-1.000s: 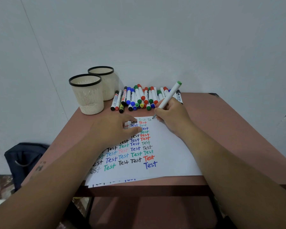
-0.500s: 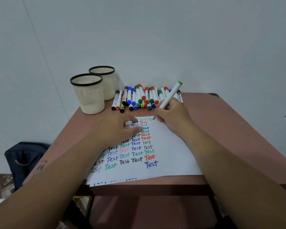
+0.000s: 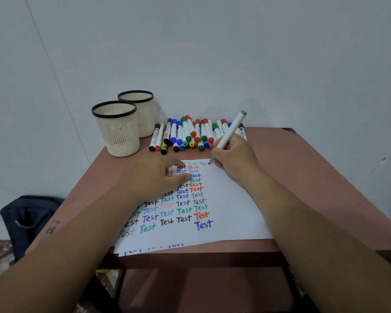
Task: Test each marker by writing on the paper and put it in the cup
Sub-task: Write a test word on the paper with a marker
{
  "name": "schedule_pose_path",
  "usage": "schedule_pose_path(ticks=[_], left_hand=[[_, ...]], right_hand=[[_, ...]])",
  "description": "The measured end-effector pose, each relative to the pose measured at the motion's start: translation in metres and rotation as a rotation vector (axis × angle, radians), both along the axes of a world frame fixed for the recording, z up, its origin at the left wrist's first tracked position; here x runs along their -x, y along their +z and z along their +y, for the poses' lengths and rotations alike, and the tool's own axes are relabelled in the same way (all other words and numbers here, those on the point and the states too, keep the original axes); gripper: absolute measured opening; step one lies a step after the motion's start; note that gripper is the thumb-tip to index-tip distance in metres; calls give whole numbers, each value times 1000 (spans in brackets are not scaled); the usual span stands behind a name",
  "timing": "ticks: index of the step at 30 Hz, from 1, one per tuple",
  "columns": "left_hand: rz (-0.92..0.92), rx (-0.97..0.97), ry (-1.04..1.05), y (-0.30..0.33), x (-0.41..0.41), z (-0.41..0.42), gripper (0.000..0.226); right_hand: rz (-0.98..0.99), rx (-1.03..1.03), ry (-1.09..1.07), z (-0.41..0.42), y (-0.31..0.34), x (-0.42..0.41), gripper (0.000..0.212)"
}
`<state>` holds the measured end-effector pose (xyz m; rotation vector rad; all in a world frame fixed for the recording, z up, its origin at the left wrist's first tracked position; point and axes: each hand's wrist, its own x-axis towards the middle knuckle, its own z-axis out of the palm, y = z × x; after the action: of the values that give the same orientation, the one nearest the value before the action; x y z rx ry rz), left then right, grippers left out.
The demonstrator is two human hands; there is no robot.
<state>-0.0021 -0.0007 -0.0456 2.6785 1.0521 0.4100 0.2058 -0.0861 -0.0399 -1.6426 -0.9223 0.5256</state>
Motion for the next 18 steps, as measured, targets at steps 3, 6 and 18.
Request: schedule_pose_path(ticks=[3,6,18], left_hand=[[1,-18,4,0,0,0,61],[2,-12,3,1,0,-1,59],[-284,35,-46,-11,2,1,48]], right_hand=[[7,-12,-4,0,-1,-1,16],[7,-18,2,0,-1,-2,15],[187,-188,43,-1,-3,-6,15]])
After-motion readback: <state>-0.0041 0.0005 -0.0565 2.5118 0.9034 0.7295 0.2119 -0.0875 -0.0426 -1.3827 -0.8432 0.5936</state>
